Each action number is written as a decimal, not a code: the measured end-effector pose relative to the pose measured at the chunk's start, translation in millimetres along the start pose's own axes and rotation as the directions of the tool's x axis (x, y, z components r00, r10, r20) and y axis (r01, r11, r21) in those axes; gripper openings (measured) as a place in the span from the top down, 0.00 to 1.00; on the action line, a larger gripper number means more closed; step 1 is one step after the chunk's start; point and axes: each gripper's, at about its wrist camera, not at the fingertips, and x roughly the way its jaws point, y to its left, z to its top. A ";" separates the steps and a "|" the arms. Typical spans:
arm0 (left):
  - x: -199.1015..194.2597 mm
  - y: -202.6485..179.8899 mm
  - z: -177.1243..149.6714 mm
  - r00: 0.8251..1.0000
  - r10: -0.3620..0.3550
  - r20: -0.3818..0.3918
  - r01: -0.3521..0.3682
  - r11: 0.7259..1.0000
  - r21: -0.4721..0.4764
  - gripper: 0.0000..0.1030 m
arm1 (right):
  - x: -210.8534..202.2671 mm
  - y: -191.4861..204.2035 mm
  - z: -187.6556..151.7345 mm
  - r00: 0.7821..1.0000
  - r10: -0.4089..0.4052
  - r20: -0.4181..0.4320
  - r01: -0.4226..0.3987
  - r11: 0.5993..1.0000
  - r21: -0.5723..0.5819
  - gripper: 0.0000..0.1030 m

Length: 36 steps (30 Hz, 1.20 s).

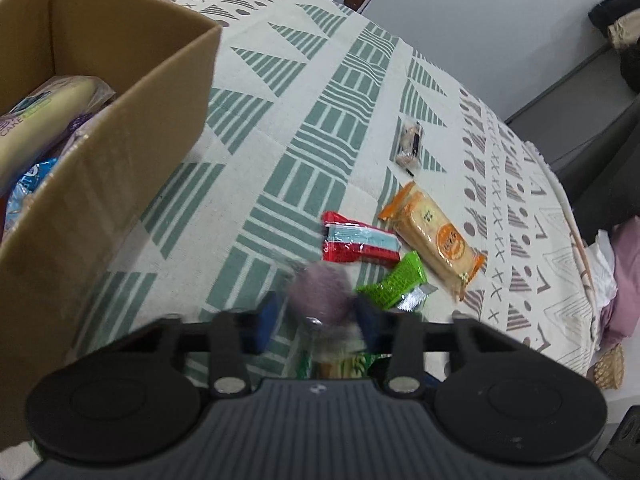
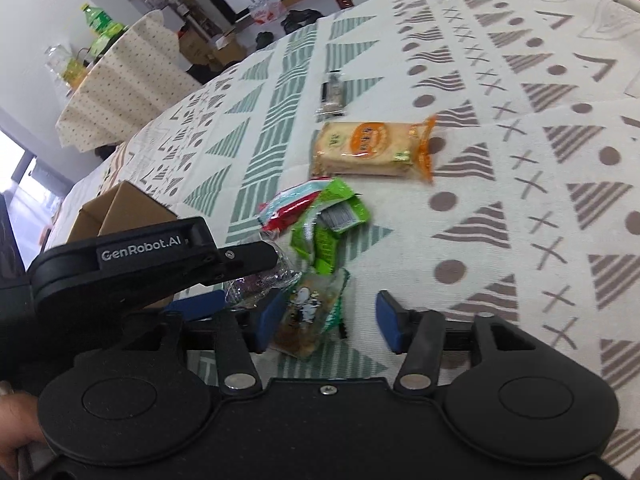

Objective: Organize snacks
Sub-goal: 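Grasp the purple-wrapped round cake with the left tool while the right tool grasps the green-wrapped pastry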

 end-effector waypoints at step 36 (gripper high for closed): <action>-67.5 21.0 -21.5 0.998 0.022 0.067 -0.022 1.000 0.002 0.75 | -18.8 32.0 -11.0 1.000 -0.014 0.002 0.014 0.997 -0.076 0.48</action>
